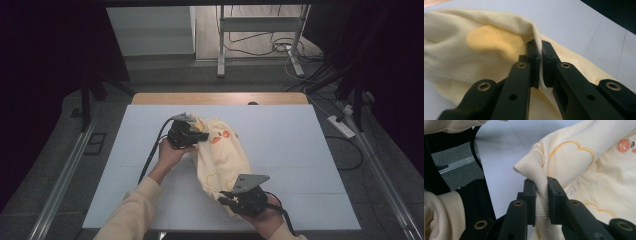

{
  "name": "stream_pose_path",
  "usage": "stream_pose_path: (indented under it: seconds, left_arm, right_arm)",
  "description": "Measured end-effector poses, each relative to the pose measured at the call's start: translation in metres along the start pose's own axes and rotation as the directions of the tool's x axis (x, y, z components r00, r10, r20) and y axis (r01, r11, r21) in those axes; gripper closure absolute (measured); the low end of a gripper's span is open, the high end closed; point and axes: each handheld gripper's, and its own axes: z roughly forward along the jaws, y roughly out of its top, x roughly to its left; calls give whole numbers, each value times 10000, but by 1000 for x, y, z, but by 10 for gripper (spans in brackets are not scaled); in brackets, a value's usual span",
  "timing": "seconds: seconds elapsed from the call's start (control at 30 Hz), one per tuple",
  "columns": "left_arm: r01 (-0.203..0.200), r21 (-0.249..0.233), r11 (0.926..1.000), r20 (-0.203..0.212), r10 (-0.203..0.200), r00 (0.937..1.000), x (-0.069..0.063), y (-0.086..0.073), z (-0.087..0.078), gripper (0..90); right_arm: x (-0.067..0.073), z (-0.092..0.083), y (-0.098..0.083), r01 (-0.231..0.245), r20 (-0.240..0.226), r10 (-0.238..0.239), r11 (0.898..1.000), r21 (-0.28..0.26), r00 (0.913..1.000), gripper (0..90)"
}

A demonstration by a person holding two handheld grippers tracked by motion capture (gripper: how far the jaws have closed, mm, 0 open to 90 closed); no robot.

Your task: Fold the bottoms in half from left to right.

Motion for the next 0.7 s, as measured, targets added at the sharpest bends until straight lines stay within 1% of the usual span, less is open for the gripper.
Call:
stream_pose_path:
  seconds: [0.43, 0.7]
  left_arm:
    - [-110, 146, 9998, 43, 110, 9999, -5, 2, 13, 855]
    - [-162, 229, 9996, 77, 161, 9998, -8, 3, 21, 854]
  right_arm:
    - [-5, -9, -9, -233, 115, 233, 9997, 21, 9997, 785]
    - [-8, -12, -15, -370, 138, 368, 9992, 163, 9992, 784]
